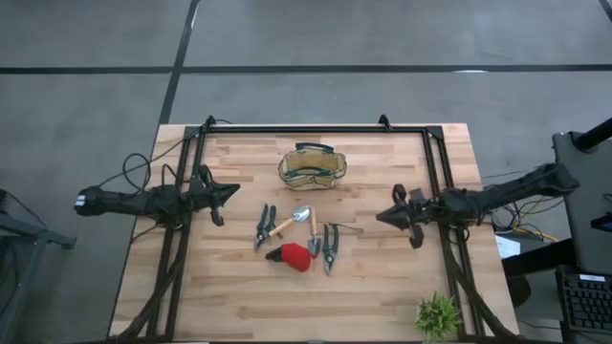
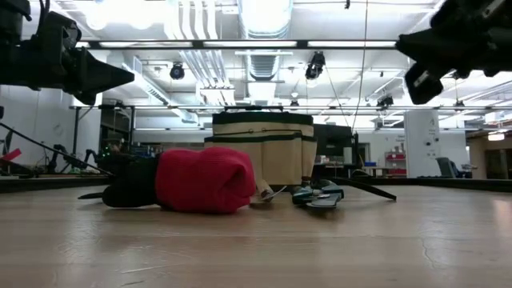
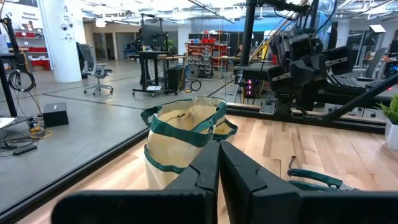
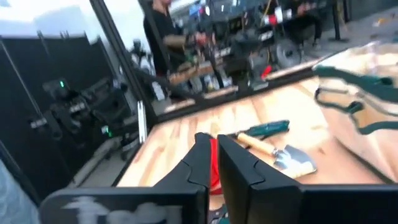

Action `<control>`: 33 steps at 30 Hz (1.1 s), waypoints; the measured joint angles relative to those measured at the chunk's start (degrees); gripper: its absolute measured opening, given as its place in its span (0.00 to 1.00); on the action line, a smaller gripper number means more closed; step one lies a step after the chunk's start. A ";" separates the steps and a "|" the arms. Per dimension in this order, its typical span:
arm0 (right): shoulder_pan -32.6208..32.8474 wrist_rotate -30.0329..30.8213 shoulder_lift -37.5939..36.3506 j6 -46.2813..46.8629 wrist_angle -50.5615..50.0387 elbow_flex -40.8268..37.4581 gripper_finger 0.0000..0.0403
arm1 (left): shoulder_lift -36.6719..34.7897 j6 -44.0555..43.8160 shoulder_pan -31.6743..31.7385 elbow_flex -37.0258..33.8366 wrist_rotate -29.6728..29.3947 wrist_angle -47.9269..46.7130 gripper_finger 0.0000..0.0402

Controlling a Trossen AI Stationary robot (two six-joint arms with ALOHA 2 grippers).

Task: Pick & Place Garden tools in Gardening bag
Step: Put the gloves into the gardening bag

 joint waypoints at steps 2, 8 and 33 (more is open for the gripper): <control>0.67 0.43 5.85 -0.03 -0.56 3.40 0.11 | 0.01 0.00 -0.01 0.00 0.00 0.00 0.04; 2.42 0.55 25.04 -1.91 -5.84 15.50 0.31 | 0.02 0.00 -0.01 0.01 0.00 0.00 0.05; 2.75 0.55 70.67 -13.66 -31.78 64.06 0.69 | 0.02 0.00 0.00 0.02 0.00 0.02 0.04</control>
